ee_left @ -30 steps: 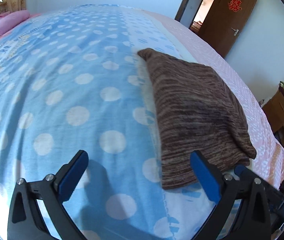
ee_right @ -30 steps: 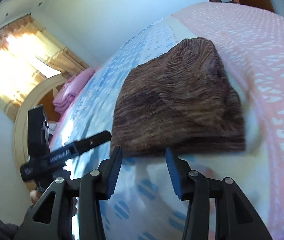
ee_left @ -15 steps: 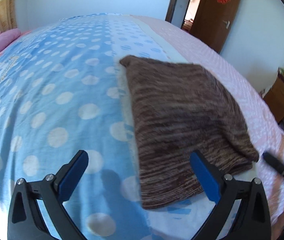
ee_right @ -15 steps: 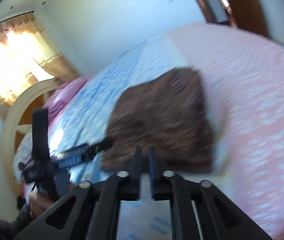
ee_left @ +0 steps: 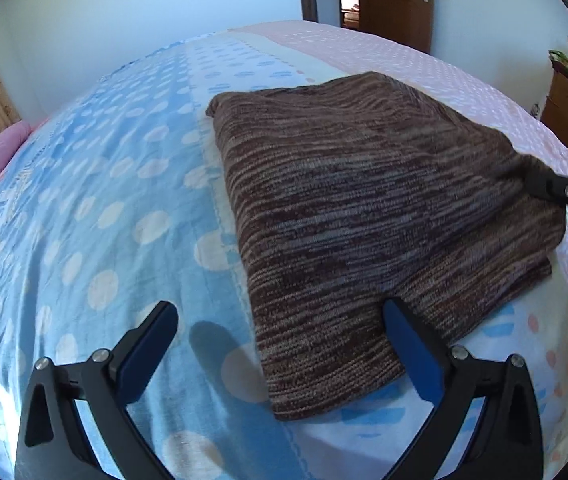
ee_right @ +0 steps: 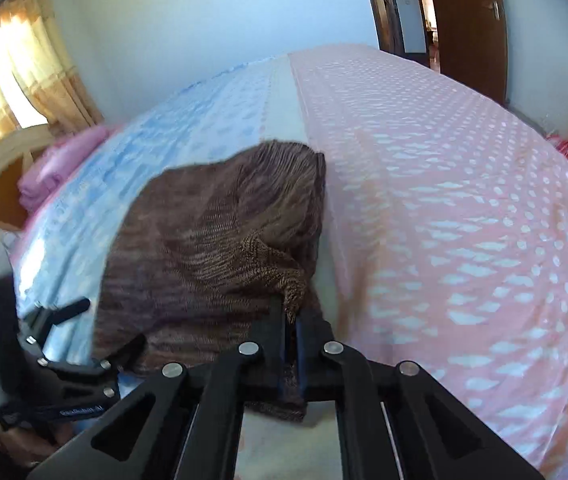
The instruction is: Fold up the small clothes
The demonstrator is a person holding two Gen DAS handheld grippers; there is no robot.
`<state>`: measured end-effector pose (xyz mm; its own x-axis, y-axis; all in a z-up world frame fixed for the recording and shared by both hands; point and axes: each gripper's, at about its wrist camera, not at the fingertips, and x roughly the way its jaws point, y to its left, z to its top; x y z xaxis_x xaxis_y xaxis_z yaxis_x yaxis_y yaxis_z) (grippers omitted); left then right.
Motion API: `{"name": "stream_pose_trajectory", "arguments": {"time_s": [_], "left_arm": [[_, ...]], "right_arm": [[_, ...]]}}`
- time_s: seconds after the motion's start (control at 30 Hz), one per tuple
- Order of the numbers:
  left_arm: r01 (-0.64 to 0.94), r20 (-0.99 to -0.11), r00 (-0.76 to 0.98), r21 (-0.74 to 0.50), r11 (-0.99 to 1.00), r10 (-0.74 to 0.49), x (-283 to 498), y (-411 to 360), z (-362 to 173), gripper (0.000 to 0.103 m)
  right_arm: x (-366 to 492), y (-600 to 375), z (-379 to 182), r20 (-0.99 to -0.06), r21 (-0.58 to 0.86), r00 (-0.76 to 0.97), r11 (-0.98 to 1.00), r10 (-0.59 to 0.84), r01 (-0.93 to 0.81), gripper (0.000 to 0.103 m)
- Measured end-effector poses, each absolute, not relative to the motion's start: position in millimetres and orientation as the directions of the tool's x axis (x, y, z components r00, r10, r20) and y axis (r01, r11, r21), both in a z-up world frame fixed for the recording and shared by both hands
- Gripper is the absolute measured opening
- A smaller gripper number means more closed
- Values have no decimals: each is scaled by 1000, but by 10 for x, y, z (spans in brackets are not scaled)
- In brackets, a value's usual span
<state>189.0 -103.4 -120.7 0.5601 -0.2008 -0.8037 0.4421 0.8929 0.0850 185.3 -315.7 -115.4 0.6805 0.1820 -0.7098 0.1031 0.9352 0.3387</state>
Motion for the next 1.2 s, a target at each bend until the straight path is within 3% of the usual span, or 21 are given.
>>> {"name": "stream_pose_trajectory", "arguments": {"time_s": [0.1, 0.17, 0.23, 0.3, 0.37, 0.43, 0.53, 0.7, 0.9, 1.03, 1.1, 1.17, 1.2], "left_arm": [[477, -811, 543, 82, 875, -220, 1891, -997, -1201, 103], [507, -820, 515, 57, 860, -249, 1906, -939, -1179, 103], [535, -830, 453, -38, 844, -325, 1952, -820, -1100, 102], [532, -801, 419, -166, 831, -428, 2034, -638, -953, 100], [491, -730, 450, -280, 825, -515, 2167, -434, -760, 100], [413, -671, 491, -383, 826, -556, 2383, -292, -639, 102], [307, -655, 477, -500, 810, -586, 2804, -327, -703, 102], [224, -698, 428, -533, 816, -573, 3137, -634, -991, 97], [292, -765, 510, -278, 915, -395, 2954, -998, -1086, 98], [283, -771, 514, -260, 923, -375, 2956, -1007, -1103, 99], [283, -776, 530, -219, 934, -343, 2929, -1055, -1100, 98], [289, -772, 543, -199, 936, -332, 2919, -1096, -1103, 92], [296, -768, 546, -196, 935, -334, 2907, -1105, -1101, 85]], "right_arm": [[1843, -3084, -1371, -778, 273, 600, 961, 190, 50, 6], [1751, -3104, -1327, -773, 255, 608, 966, 181, 36, 28], [1709, -3213, -1208, -780, 268, 598, 962, 181, 58, 37], [1692, -3341, -1127, -726, 344, 651, 936, 221, 67, 39], [1709, -3536, -991, -642, 467, 712, 881, 285, 69, 59], [1875, -3686, -954, -559, 582, 753, 811, 348, 58, 64], [2278, -3721, -1063, -548, 616, 747, 786, 377, 55, 64], [2752, -3561, -1378, -627, 547, 688, 835, 365, 55, 64], [2826, -3325, -1466, -657, 434, 686, 901, 311, 7, 68], [2945, -3200, -1507, -668, 407, 665, 912, 334, -49, 68], [3003, -3164, -1524, -679, 387, 660, 921, 320, -49, 65], [2974, -3151, -1520, -679, 381, 659, 922, 324, -61, 48], [2979, -3137, -1528, -673, 387, 660, 919, 334, -70, 44]]}}
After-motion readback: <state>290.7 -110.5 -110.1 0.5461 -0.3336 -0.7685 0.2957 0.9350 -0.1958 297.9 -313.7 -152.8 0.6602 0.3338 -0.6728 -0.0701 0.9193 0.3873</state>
